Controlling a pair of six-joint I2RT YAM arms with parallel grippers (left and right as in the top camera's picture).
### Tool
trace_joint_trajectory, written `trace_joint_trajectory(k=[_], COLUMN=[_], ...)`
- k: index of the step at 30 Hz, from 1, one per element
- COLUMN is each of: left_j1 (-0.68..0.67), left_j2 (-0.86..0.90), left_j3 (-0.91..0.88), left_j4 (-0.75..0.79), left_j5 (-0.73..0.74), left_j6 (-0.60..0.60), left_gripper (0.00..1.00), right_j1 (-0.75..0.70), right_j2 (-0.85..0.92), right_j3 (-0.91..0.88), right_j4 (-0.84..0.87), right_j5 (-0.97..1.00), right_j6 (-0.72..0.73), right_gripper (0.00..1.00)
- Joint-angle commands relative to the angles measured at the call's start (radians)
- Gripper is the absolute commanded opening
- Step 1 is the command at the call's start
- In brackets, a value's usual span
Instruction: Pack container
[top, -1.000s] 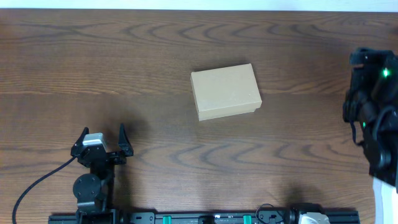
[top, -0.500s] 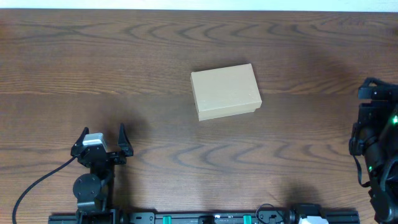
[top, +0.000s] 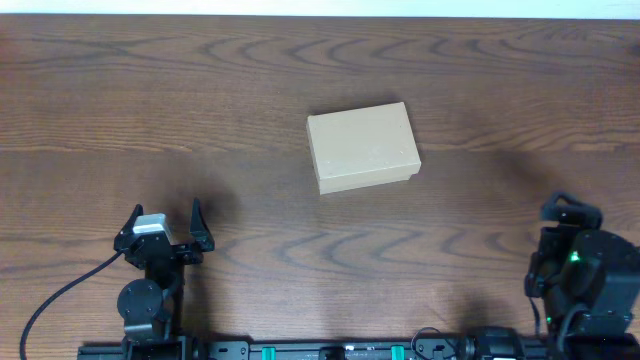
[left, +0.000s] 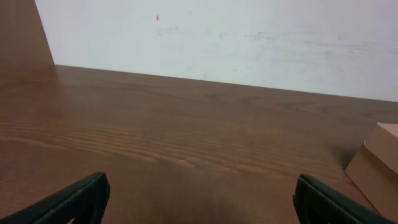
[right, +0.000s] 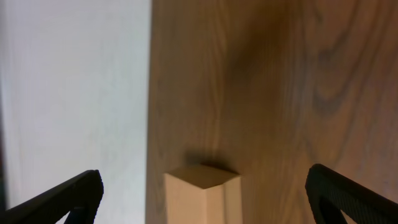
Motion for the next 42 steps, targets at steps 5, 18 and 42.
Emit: trace_joint_trajectory(k=[5, 18, 42], left_j1=[-0.001, -0.001, -0.001], left_j2=[-0.006, -0.006, -0.006], left_j3=[-0.017, -0.017, -0.017], left_j4=[-0.042, -0.042, -0.042], left_j5=[-0.019, -0.019, -0.019], left_j6=[-0.011, -0.011, -0.011], left_gripper=[0.95, 0.95, 0.95], right_j1=[0.008, 0.009, 0.010], right_j2=[-0.164, -0.389, -0.549], right_j3=[-0.266, -0.545, -0.719], right_j4=[0.119, 0.329, 0.391], right_j5=[0.002, 0.001, -0.026], right_j6=[0.066, 0.066, 0.057], right_gripper=[0.99, 0.99, 0.99])
